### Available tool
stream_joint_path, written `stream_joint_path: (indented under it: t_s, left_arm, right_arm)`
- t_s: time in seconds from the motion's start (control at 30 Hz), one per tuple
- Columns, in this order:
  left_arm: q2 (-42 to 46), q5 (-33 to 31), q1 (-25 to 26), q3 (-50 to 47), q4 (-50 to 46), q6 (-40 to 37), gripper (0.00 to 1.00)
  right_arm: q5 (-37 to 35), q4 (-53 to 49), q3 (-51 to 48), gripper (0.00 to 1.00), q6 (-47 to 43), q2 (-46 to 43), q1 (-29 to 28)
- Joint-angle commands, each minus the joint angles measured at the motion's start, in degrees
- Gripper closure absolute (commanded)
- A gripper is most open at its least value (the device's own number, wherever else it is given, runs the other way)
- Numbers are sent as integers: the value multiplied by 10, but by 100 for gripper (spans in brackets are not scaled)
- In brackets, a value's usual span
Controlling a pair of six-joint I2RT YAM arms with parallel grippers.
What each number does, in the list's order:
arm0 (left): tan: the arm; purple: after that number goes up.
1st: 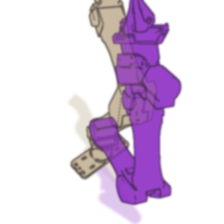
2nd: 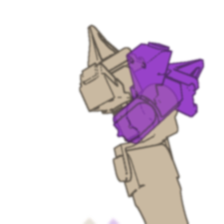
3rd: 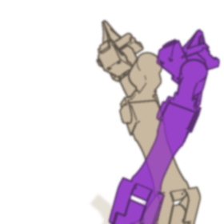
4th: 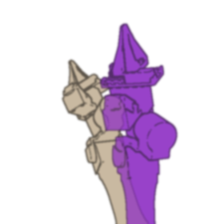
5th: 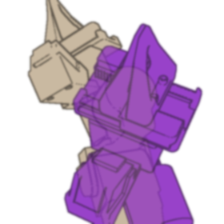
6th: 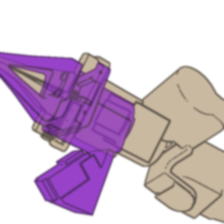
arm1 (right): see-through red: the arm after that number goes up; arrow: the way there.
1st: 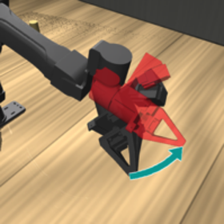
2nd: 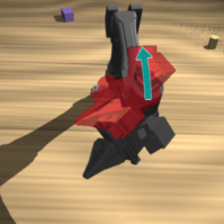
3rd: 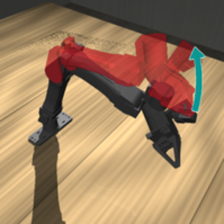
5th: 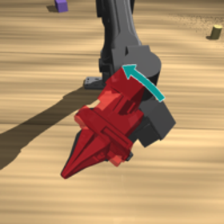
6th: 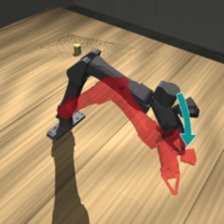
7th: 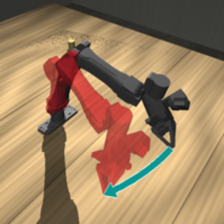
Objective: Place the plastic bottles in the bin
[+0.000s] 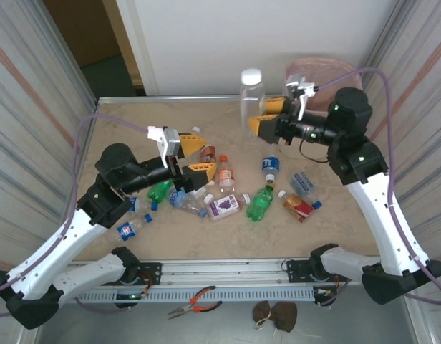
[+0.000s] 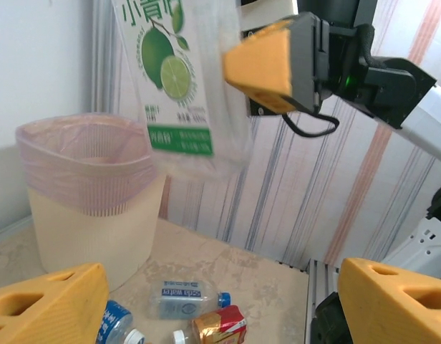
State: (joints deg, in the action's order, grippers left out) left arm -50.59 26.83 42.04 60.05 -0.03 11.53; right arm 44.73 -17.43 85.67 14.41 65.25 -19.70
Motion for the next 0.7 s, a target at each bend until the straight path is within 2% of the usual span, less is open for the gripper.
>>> stream_joint_path:
  t_s: [0.0, 0.2, 0.37, 0.5, 0.67]
  left_arm:
    - [18, -31, -1, -9, -11, -12, 17]
    - [21, -32, -1, -10, -21, -11, 16]
    - [25, -31, -2, -15, -23, -11, 17]
    - [29, -30, -1, -17, -28, -12, 17]
    - [32, -37, -1, -22, -25, -8, 17]
  right_arm:
    - [-31, -46, 36, 43, -4, 17, 65]
    - [-81, -110, 95, 46, 6, 85, 190]
    - [-134, -138, 136, 51, 11, 156, 263]
    - [-195, -194, 205, 52, -9, 233, 294]
    - [-276, -280, 311, 53, -85, 328, 295]
